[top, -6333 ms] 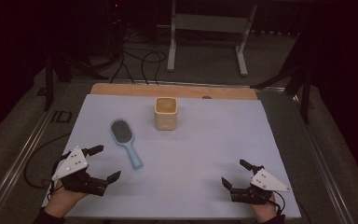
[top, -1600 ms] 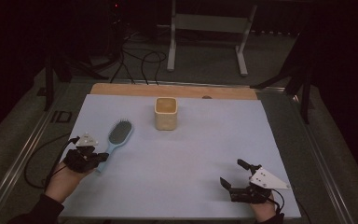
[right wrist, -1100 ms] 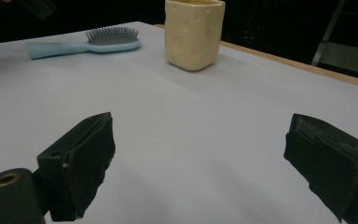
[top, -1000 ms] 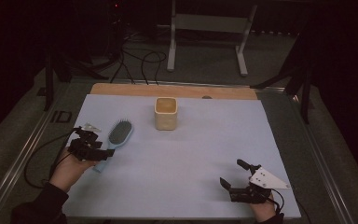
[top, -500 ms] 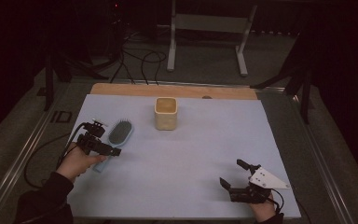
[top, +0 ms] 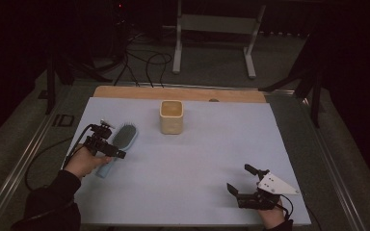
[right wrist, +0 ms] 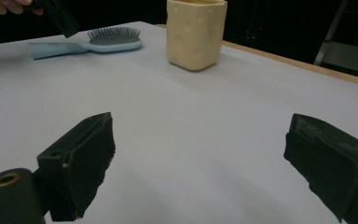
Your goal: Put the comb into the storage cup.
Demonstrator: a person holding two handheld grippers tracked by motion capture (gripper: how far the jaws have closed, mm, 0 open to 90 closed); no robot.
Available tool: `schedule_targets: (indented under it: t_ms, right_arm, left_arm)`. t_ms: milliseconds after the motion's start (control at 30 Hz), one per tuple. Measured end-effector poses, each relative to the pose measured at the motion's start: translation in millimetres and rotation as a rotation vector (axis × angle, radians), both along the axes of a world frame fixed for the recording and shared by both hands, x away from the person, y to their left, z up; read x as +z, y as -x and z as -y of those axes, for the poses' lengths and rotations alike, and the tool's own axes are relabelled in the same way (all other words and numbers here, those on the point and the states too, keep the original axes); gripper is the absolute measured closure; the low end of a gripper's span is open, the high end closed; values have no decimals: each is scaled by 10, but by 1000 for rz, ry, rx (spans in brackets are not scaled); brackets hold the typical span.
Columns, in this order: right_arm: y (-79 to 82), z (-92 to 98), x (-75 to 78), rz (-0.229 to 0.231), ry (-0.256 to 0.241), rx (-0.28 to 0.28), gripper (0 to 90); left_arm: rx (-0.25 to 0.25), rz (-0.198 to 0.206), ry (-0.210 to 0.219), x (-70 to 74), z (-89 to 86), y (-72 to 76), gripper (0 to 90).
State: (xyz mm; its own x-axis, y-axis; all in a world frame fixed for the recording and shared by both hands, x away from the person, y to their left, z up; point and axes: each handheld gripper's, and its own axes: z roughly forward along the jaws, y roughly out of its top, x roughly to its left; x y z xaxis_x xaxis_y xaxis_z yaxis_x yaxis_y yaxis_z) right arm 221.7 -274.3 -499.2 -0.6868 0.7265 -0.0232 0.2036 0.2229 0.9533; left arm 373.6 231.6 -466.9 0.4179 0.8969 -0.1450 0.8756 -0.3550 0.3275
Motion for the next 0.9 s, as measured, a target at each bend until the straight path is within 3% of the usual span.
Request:
schedule_targets:
  t_ms: [200,367,467,900]
  right_arm:
    - [0,2,1,0,-2,0,82]
    - [-2,-2,0,0,-1,2,82]
    - [1,-4,4,1,-2,2,82]
    - [0,1,5,3,-6,5,82]
  left_arm:
    - [3,-19,-23,-75,1,-35,208]
    - [-8,-16,-37,-119,15,-28,370]
    - [-5,-22,-48,-150,18,-31,423]
    - [21,-37,-40,-239,-8,-62,637]
